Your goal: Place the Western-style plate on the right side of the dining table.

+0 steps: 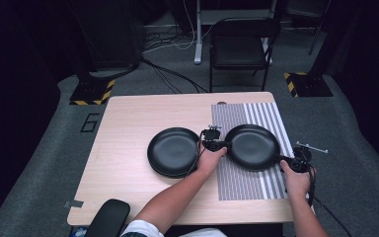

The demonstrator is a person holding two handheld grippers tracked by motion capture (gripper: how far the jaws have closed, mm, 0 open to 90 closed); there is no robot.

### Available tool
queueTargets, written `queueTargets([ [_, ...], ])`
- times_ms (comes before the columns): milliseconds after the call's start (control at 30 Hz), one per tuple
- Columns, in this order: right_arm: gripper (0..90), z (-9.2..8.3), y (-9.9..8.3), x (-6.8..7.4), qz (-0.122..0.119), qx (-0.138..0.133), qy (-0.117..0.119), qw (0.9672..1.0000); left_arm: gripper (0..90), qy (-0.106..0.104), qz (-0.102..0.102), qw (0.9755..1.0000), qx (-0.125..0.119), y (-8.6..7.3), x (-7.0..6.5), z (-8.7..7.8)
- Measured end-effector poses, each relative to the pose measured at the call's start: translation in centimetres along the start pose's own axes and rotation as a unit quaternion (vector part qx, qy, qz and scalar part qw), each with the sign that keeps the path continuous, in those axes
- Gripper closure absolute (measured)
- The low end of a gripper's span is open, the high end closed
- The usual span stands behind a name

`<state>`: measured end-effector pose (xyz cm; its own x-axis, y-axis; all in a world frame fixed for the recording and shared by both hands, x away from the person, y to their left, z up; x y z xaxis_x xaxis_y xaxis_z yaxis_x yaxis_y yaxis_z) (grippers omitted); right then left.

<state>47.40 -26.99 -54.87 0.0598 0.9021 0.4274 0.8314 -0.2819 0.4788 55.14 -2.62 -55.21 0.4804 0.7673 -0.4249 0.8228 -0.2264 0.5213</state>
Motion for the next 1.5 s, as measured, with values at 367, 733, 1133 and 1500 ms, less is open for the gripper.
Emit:
queueTargets([
  [367,59.9,0.0,-0.2,0.7,-0.043,-0.009,-0.023,0.9988,54.4,0.002,0.007,0.9999,-0.007,0.0,-0.2,-0.1],
  [733,51.7,-1.4,-0.2,0.1,-0.059,-0.02,-0.03,0.9976,47.2,0.002,0.021,0.9997,-0.012,0.3,0.0,-1.2],
  [1133,48.3,-2.0,0.0,0.4,-0.066,-0.019,-0.021,0.9974,46.8,0.005,0.029,0.9994,-0.02,0.6,0.4,-2.3],
  [1500,47.5,-2.2,0.3,1.6,-0.079,-0.025,-0.034,0.996,45.5,0.022,0.035,0.9986,-0.034,0.7,1.5,-4.4],
])
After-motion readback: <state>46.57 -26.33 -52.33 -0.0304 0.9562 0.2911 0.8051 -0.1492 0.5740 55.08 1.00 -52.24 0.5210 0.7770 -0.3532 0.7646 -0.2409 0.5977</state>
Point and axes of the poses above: each handheld gripper's, and its own axes: z roughly forward along the jaws, y roughly out of its top, x roughly to its left, the point moved 6 cm from there along z, roughly forward along the jaws, and after that the axes turned 11 degrees about x, right-handed, at the moved point
